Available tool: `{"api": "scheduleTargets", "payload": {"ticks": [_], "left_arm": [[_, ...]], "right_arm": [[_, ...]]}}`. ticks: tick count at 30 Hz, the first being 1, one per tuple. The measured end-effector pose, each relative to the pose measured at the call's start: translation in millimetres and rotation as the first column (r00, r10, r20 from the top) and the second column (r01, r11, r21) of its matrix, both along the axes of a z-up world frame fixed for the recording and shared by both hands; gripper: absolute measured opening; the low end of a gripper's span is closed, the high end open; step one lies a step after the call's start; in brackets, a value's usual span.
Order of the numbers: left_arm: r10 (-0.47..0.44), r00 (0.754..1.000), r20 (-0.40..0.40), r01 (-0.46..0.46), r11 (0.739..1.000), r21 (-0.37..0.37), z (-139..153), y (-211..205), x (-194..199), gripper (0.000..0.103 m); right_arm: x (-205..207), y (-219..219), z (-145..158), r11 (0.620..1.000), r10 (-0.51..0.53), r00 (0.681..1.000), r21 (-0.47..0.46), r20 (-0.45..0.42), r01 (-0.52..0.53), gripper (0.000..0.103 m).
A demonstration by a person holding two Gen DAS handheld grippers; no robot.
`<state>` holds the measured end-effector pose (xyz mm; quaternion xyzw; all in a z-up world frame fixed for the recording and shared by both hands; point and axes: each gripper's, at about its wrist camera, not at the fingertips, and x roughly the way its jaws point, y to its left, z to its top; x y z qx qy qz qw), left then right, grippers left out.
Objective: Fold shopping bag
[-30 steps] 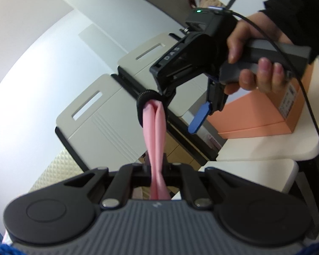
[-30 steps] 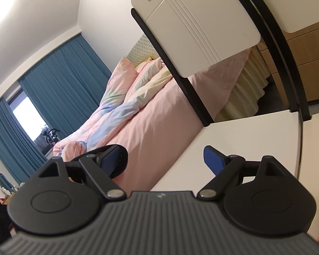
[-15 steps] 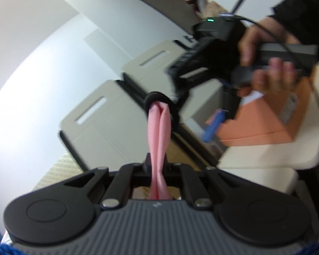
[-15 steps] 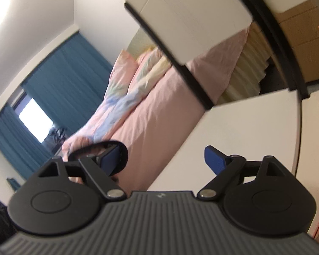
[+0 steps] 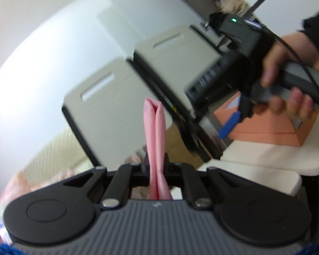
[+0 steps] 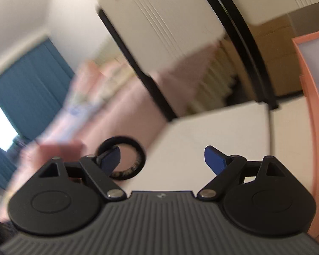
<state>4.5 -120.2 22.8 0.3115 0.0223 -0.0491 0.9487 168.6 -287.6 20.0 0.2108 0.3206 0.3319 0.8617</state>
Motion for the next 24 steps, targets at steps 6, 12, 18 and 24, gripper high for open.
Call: {"api": "scheduleTargets", "payload": {"ticks": [6, 12, 18, 24], "left_arm": [[0.012, 0.984, -0.176, -0.039, 0.988, -0.152, 9.7, 17.5, 18.3, 0.012], [-0.037, 0.967, -0.252, -0.047, 0.947, -0.319, 23.0, 42.4, 24.2, 0.013], [-0.241, 0.937, -0.255, 0.032, 0.782, -0.622, 40.8, 85.3, 19.7, 0.013], [-0.448, 0.863, -0.234, 0.106, 0.613, -0.783, 41.2, 105.6, 22.7, 0.013]], "right_arm": [[17.6, 28.2, -16.9, 0.966, -0.068, 0.998, -0.250, 0.007, 0.067, 0.087], [7.0, 13.8, -3.0, 0.986, 0.027, 0.995, 0.164, 0.093, -0.042, 0.088], [2.8, 14.9, -9.4, 0.866, 0.249, 0.958, 0.411, 0.140, -0.285, 0.089], [10.3, 12.7, -26.9, 0.733, 0.322, 0.940, 0.600, 0.111, -0.322, 0.072]]}}
